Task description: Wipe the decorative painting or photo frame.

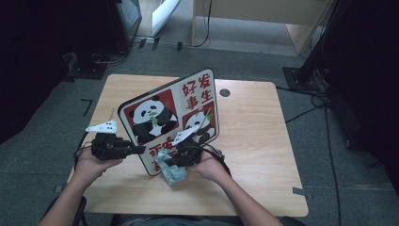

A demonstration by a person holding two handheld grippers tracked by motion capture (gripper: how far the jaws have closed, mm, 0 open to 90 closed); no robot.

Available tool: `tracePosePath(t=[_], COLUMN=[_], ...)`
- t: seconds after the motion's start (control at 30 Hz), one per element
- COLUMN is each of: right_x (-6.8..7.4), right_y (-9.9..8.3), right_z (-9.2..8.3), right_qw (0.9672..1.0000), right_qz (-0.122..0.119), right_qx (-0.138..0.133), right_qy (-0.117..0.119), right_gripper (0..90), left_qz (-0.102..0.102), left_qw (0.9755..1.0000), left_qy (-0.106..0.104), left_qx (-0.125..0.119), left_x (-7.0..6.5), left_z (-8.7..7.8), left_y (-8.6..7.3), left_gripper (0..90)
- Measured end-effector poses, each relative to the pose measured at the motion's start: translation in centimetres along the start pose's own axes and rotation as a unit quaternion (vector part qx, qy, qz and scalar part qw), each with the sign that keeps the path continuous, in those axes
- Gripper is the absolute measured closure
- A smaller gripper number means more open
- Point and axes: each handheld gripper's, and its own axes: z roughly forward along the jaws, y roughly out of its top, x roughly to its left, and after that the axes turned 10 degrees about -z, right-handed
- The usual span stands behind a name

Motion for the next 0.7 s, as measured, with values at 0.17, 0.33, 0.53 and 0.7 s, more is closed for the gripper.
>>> tracePosePath(t=[0.17, 0.33, 0.53, 0.7], right_x=[0.1, 0.2, 0.3, 0.3], right_y=[0.9, 2.2, 4.1, 5.4], right_z=[-1.3, -2.9, -4.3, -5.2], right_qw=[0.9998, 0.9994, 0.9988, 0.9981], right_qz=[-0.001, 0.001, -0.007, -0.012], right_qx=[-0.020, -0.034, -0.045, -0.056], right_qy=[-0.004, -0.007, -0.018, -0.023], right_gripper=[81.6, 81.4, 81.5, 81.4], left_qz=[-0.002, -0.008, -0.007, -0.006], left_qw=[1.0000, 0.9999, 0.9998, 0.9997], left_qy=[0.000, -0.009, -0.006, 0.000], left_qx=[-0.004, -0.012, -0.018, -0.024], left_x=[0.1, 0.1, 0.0, -0.2], left_z=[-0.3, -0.8, -1.4, -1.9], left_y=[0.0, -0.1, -0.5, -0.8], left_gripper=[72.3, 69.5, 70.0, 70.4])
